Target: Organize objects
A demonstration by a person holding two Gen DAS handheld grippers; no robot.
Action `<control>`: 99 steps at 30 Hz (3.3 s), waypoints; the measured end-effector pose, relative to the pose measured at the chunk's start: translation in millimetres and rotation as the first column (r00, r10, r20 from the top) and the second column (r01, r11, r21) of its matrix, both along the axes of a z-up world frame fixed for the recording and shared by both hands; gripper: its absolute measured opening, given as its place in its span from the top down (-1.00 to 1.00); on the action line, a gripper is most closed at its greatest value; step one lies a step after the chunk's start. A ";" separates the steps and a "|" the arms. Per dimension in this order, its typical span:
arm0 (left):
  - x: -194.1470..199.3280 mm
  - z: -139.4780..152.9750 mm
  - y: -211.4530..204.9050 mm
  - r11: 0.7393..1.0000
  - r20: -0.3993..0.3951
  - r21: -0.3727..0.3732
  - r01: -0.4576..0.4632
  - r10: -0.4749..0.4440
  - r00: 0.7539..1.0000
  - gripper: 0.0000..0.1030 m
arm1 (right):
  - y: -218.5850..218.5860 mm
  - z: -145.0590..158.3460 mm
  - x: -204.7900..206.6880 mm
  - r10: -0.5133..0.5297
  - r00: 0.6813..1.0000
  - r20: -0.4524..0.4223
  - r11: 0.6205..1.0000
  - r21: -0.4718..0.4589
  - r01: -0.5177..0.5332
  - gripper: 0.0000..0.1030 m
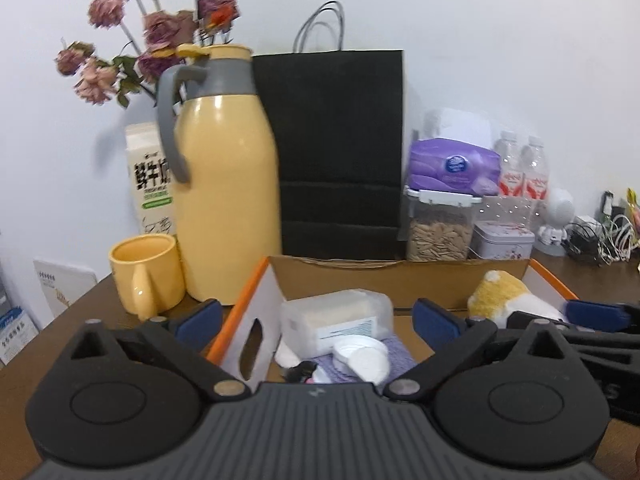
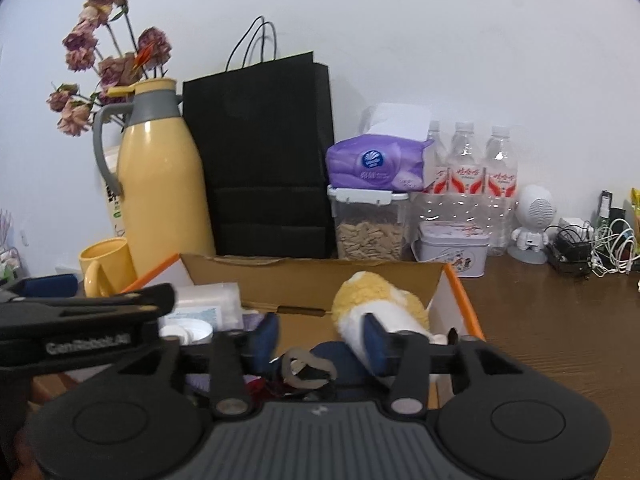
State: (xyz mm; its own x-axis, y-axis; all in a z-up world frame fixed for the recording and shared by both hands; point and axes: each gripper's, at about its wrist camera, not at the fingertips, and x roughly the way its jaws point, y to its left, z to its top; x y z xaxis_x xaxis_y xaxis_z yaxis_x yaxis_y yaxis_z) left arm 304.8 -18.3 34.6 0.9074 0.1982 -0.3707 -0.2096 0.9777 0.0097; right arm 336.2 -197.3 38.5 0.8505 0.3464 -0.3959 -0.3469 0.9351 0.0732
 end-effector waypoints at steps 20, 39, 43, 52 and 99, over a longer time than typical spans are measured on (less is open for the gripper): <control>-59.0 29.5 15.4 0.997 0.051 -0.035 0.065 -0.064 0.997 -1.00 | -16.3 35.4 -47.7 0.003 0.997 0.073 1.000 0.006 -0.004 -1.00; -171.9 12.1 19.7 0.996 -0.090 -0.029 0.083 -0.085 0.992 -1.00 | -44.3 10.3 -157.0 -0.017 0.999 -0.041 1.000 -0.023 0.016 -1.00; -188.1 3.6 16.2 0.996 -0.124 -0.031 0.087 -0.090 0.988 -1.00 | -44.6 2.1 -170.7 -0.014 0.997 -0.076 0.999 -0.031 0.012 -1.00; -203.9 -6.9 11.1 0.995 -0.161 -0.040 0.096 -0.101 0.982 -1.00 | -42.7 -6.8 -186.4 -0.023 0.993 -0.120 0.998 -0.053 0.017 -1.00; -210.4 -5.9 8.5 0.994 -0.155 -0.048 0.094 -0.100 0.983 -1.00 | -39.6 -3.9 -193.1 -0.019 0.994 -0.110 0.998 -0.057 0.013 -1.00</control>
